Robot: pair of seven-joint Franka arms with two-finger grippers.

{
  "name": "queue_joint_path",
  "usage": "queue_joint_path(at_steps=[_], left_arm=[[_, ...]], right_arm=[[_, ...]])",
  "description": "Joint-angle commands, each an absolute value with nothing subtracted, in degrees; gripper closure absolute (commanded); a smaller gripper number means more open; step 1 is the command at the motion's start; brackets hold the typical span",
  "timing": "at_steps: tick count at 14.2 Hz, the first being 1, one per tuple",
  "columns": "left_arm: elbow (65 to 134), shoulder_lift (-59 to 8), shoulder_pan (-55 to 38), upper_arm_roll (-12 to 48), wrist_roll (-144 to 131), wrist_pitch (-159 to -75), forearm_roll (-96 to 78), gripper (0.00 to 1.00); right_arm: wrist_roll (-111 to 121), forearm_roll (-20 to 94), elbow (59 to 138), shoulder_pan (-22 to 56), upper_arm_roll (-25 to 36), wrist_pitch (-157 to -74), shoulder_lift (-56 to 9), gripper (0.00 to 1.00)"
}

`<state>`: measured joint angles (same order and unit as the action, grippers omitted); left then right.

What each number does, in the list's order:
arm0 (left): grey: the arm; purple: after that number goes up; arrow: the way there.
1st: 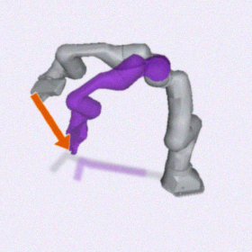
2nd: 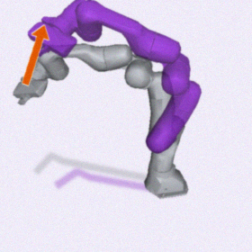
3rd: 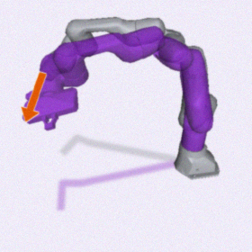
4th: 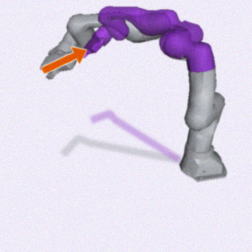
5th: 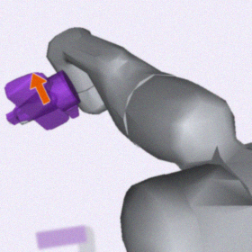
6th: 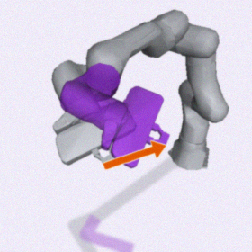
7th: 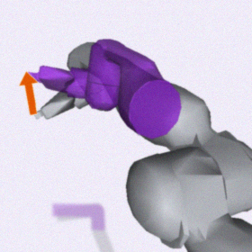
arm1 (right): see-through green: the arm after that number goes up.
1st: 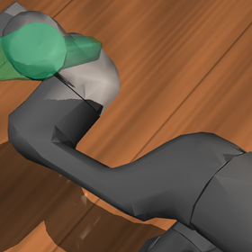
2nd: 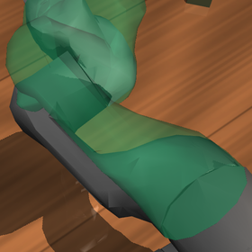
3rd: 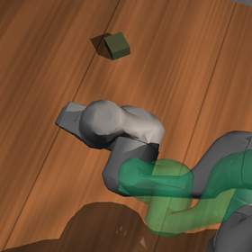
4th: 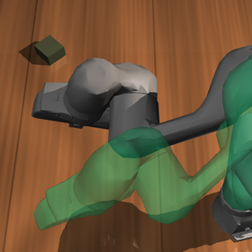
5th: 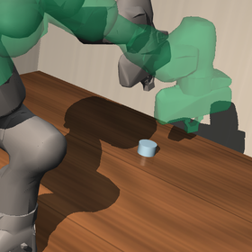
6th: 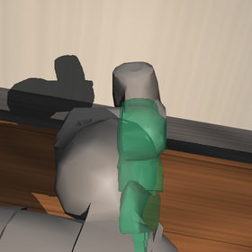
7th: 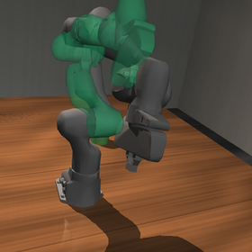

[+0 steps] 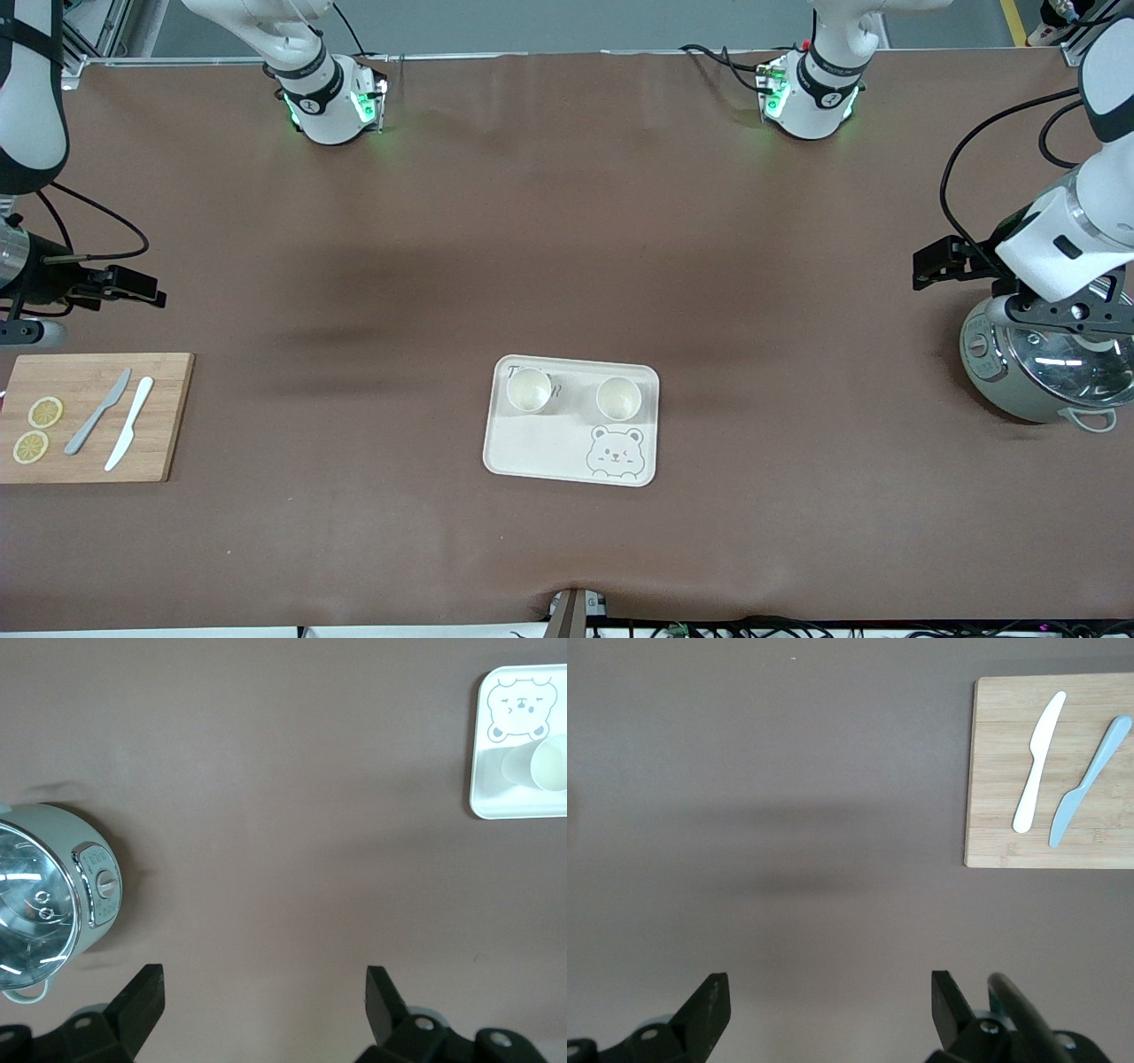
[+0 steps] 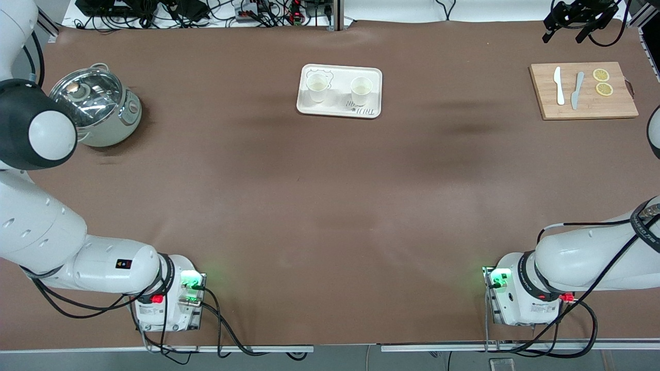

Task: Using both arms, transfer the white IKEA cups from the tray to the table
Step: 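Raise both grippers from rest and start toward the white tray, then move both grippers down over the two white cups on the tray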

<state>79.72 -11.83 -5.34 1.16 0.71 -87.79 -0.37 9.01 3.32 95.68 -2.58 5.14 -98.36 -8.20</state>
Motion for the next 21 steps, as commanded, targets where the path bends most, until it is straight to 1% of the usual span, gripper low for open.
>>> queue_joint_path(at_steps=[1, 3, 5, 7, 9, 10, 12, 14, 15, 16, 18, 21], left_arm=[[80.16, -11.34, -5.45, 0.88, -0.17, -88.42, -0.97, 0.00], [80.07, -11.51, -5.62, 1.14, -0.09, -89.64, -1.58, 0.00], [82.25, -11.17, -5.28, 1.23, -0.79, -94.12, -5.42, 0.00], [82.09, -12.64, -5.71, 1.40, -1.14, -94.39, -6.68, 0.00], [81.13, -15.63, -8.33, 1.58, -5.60, -95.44, -6.68, 0.00], [80.34, -17.65, -10.18, 1.58, -7.54, -96.41, -6.68, 0.00], [80.25, -21.51, -14.92, 1.41, -10.27, -98.69, -6.33, 0.00], [80.24, -25.29, -18.87, 1.58, -16.75, -102.90, -5.45, 0.00], [80.42, -26.53, -21.07, 1.50, -21.40, -106.57, -5.19, 0.00], [80.51, -28.11, -23.44, 1.32, -27.19, -109.92, -3.97, 0.00], [80.42, -31.10, -25.39, 1.49, -34.25, -113.62, 0.85, 0.00], [80.33, -34.26, -26.54, 1.50, -35.42, -116.97, 3.16, 0.00]], right_arm=[[8.96, 2.64, 97.21, -2.37, 5.01, -99.31, -6.85, 0.00], [8.70, 2.64, 97.21, -2.20, 5.01, -99.14, -6.86, 0.00], [8.44, 2.81, 96.86, -1.76, 4.83, -99.05, -6.86, 0.00], [7.39, 3.69, 95.46, 0.95, 4.83, -99.75, -7.03, 0.00], [-0.56, 4.39, 92.91, 6.82, 4.75, -100.19, -7.90, 0.00], [-7.49, 5.26, 91.33, 10.16, 4.83, -100.98, -9.13, 0.00], [-17.62, 5.36, 89.65, 16.58, 4.83, -105.44, -11.76, 0.00], [-24.93, 5.36, 89.04, 21.95, 4.83, -111.59, -14.93, 0.00], [-28.09, 5.45, 88.77, 23.63, 4.83, -114.23, -16.33, 0.00], [-31.00, 5.45, 88.60, 24.95, 4.75, -115.56, -17.65, 0.00], [-34.88, 6.93, 84.40, 27.76, 4.75, -116.37, -22.30, 0.00], [-37.09, 8.00, 78.76, 30.05, 4.75, -116.46, -29.25, 0.00]])
